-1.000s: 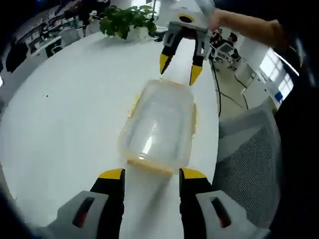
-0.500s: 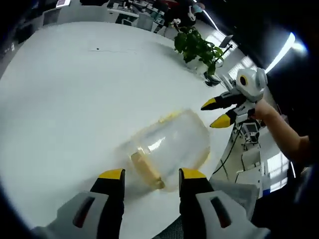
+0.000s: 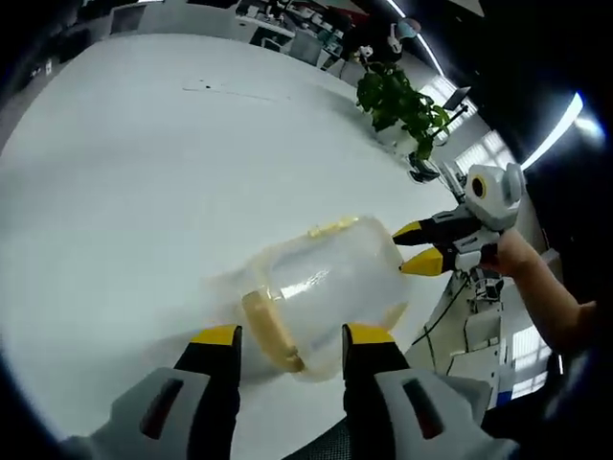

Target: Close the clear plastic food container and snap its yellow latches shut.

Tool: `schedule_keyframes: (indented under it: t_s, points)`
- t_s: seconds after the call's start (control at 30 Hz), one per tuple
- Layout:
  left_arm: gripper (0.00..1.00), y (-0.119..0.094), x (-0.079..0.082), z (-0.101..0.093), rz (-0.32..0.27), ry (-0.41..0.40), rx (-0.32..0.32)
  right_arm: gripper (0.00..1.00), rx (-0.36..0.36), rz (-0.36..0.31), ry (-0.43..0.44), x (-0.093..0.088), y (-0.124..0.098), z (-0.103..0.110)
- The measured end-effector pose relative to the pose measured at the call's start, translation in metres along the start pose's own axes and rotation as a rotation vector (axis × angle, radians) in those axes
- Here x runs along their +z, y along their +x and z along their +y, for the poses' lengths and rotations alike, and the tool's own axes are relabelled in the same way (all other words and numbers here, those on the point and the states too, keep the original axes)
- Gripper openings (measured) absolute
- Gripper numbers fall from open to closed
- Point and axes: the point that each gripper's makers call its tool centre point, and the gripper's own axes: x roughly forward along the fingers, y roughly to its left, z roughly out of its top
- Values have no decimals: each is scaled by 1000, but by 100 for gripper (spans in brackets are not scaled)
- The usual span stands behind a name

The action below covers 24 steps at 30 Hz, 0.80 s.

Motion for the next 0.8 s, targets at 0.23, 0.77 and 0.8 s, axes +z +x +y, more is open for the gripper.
schedule_keyframes:
  t_s: [0.23,0.77,0.8]
  points:
    - [39,3,-1,1,3,8,9,29,-3,9,-10,0,1,0]
    - [33,9,-1,0,18,15,8,23,-12,-32,110,0,5,6]
    - [33,9,-1,0,17,23,11,23,-13,-33,108,-2,5,7]
